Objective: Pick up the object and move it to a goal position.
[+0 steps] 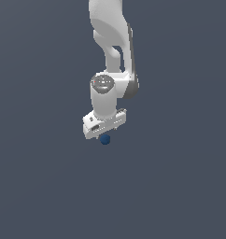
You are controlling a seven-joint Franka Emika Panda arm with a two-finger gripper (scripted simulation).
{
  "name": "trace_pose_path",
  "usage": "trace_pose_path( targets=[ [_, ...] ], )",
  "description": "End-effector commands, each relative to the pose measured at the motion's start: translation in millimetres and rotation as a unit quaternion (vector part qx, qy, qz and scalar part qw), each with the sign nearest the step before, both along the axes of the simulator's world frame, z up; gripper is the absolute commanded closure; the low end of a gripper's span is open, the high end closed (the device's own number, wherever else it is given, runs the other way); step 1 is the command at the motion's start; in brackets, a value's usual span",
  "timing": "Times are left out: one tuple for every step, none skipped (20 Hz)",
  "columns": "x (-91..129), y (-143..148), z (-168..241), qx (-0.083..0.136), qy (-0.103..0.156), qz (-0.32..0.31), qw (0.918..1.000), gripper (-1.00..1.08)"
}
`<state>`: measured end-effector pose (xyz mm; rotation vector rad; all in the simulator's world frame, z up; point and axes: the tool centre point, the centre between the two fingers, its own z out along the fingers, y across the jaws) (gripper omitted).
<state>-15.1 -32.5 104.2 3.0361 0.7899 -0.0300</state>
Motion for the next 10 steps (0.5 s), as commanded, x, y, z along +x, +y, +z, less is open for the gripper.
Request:
trace_pose_path(
  targets=[
    [-1, -2, -6, 0.001, -0.002, 0.03, 0.9995, -0.92],
    [-1, -3, -8, 0.002, -0.003, 0.04, 0.9992, -0.92],
    [-1, -4, -10, 0.002, -0.003, 0.05, 0.9988, -0.92],
    [-2, -4, -12, 0.003, -0.004, 0.059, 0.9983, -0.92],
    [-2, -5, -14, 0.003, -0.005, 0.067, 0.9977, -0.92],
    [-2, -6, -15, 0.003, -0.005, 0.074, 0.9972, -0.92],
    [-2, -6, -17, 0.004, -0.006, 0.081, 0.9967, -0.92],
    [-3, -6, -18, 0.004, -0.006, 0.088, 0.9961, -0.92],
    [-3, -7, -19, 0.004, -0.007, 0.093, 0.9956, -0.92],
    [-3, -7, -20, 0.005, -0.007, 0.098, 0.9951, -0.92]
  ],
)
